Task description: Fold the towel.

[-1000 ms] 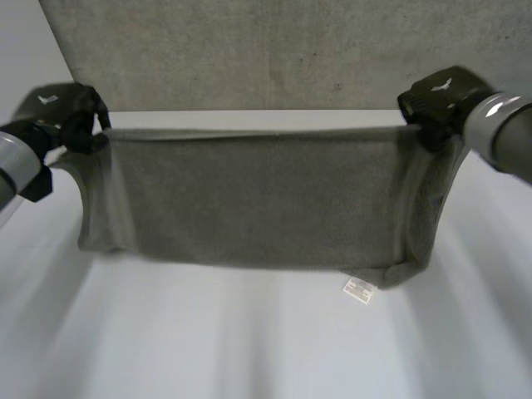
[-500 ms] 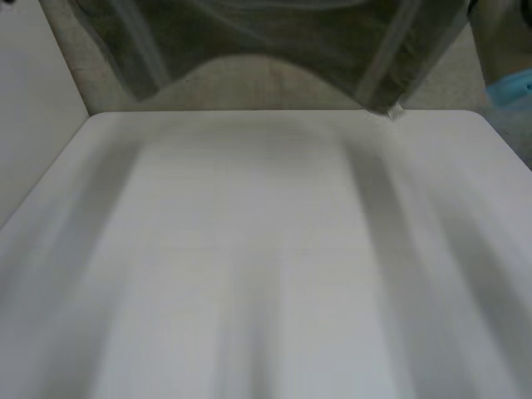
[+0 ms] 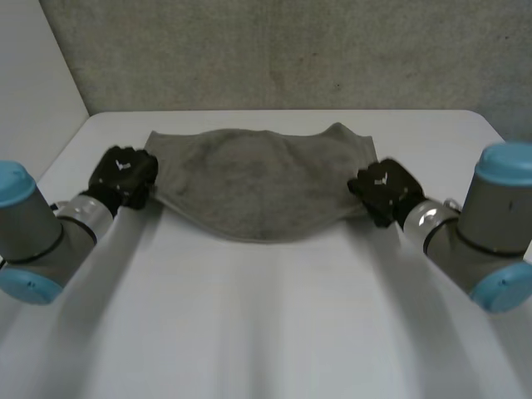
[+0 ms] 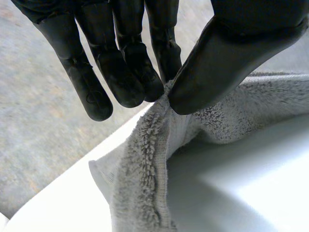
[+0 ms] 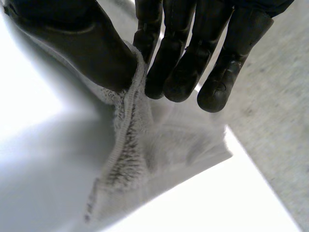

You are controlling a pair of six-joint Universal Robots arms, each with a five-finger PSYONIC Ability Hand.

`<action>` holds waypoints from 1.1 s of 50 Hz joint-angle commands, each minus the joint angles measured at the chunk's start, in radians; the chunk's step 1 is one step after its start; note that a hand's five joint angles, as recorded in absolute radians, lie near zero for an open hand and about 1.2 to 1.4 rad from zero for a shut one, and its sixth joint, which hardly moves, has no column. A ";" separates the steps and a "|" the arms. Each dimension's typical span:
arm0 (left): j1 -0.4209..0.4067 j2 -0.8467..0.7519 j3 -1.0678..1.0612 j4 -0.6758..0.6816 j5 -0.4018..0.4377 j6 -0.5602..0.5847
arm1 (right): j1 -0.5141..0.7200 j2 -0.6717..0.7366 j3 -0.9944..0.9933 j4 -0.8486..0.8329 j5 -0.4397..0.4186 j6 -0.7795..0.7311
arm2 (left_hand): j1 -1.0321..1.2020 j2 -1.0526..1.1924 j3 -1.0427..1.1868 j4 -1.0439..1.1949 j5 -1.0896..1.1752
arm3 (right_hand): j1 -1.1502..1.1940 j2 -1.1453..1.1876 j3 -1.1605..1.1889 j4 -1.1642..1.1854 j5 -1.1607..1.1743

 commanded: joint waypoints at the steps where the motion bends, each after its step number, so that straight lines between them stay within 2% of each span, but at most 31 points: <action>1: 0.001 -0.009 -0.014 -0.047 -0.002 0.113 | -0.018 -0.021 0.076 -0.046 0.015 0.004 | 0.151 0.054 0.049 0.036 0.113 | 0.071 0.069 0.083 0.058 0.048; 3: 0.004 0.007 -0.017 -0.074 -0.002 0.116 | -0.024 -0.051 0.087 -0.031 0.015 0.005 | 0.151 0.054 0.049 0.036 0.113 | 0.071 0.069 0.083 0.058 0.048; 5: 0.033 0.083 -0.043 -0.122 0.001 0.113 | -0.029 -0.150 0.101 0.027 0.015 0.010 | 0.151 0.054 0.049 0.036 0.113 | 0.071 0.069 0.083 0.058 0.048; 11: 0.080 0.225 -0.115 -0.142 0.013 0.112 | -0.060 -0.278 0.128 0.150 0.003 0.012 | 0.151 0.054 0.049 0.036 0.113 | 0.071 0.069 0.083 0.058 0.048; 13: 0.098 0.330 -0.155 -0.151 0.045 0.099 | -0.092 -0.367 0.139 0.218 -0.002 0.013 | 0.151 0.054 0.049 0.036 0.113 | 0.071 0.069 0.083 0.058 0.048; 14: 0.098 0.330 -0.155 -0.151 0.046 0.099 | -0.092 -0.367 0.139 0.218 -0.002 0.013 | 0.151 0.054 0.049 0.036 0.113 | 0.071 0.069 0.083 0.058 0.048; 16: 0.116 0.428 -0.212 -0.153 0.099 0.078 | -0.128 -0.445 0.156 0.277 -0.019 0.010 | 0.151 0.054 0.049 0.036 0.113 | 0.071 0.069 0.083 0.058 0.048; 19: 0.133 0.475 -0.240 -0.153 0.121 0.063 | -0.150 -0.475 0.161 0.304 -0.029 0.005 | 0.151 0.054 0.049 0.036 0.113 | 0.071 0.069 0.083 0.058 0.048; 24: 0.173 0.602 -0.321 -0.185 0.177 0.006 | -0.236 -0.553 0.150 0.406 -0.110 -0.001 | 0.151 0.054 0.049 0.036 0.113 | 0.071 0.069 0.083 0.058 0.048; 30: 0.178 0.608 -0.326 -0.212 0.210 -0.016 | -0.294 -0.556 0.119 0.427 -0.174 -0.022 | 0.151 0.054 0.049 0.036 0.113 | 0.071 0.069 0.083 0.058 0.048; 33: 0.176 0.571 -0.309 -0.205 0.217 -0.017 | -0.294 -0.518 0.101 0.417 -0.187 -0.033 | 0.151 0.054 0.049 0.036 0.113 | 0.071 0.069 0.083 0.058 0.048; 35: 0.162 0.472 -0.251 -0.203 0.211 -0.014 | -0.282 -0.397 0.040 0.411 -0.184 -0.039 | 0.151 0.054 0.049 0.036 0.113 | 0.071 0.069 0.083 0.058 0.048; 38: 0.158 0.415 -0.201 -0.206 0.201 -0.014 | -0.270 -0.327 -0.014 0.410 -0.177 -0.038 | 0.151 0.054 0.049 0.036 0.113 | 0.071 0.069 0.083 0.058 0.048; 40: 0.144 0.290 -0.088 -0.209 0.194 -0.016 | -0.221 -0.205 -0.129 0.417 -0.149 -0.038 | 0.151 0.054 0.049 0.036 0.113 | 0.071 0.069 0.083 0.058 0.048; 41: 0.144 0.289 -0.088 -0.209 0.194 -0.016 | -0.221 -0.205 -0.129 0.417 -0.149 -0.038 | 0.151 0.054 0.049 0.036 0.113 | 0.071 0.069 0.083 0.058 0.048; 43: 0.107 0.155 0.056 -0.214 0.173 -0.016 | -0.166 -0.076 -0.270 0.417 -0.076 -0.035 | 0.151 0.054 0.049 0.036 0.113 | 0.071 0.069 0.083 0.058 0.048; 46: 0.084 0.079 0.139 -0.222 0.150 -0.016 | -0.146 -0.013 -0.341 0.419 -0.036 -0.030 | 0.151 0.054 0.049 0.036 0.113 | 0.071 0.069 0.083 0.058 0.048; 48: 0.054 -0.048 0.293 -0.264 0.087 -0.014 | -0.123 0.096 -0.475 0.420 0.033 -0.025 | 0.151 0.054 0.049 0.036 0.113 | 0.071 0.069 0.083 0.058 0.048; 55: 0.030 -0.235 0.562 -0.353 0.036 -0.016 | -0.089 0.260 -0.661 0.420 0.105 -0.024 | 0.151 0.054 0.049 0.036 0.113 | 0.071 0.069 0.083 0.058 0.048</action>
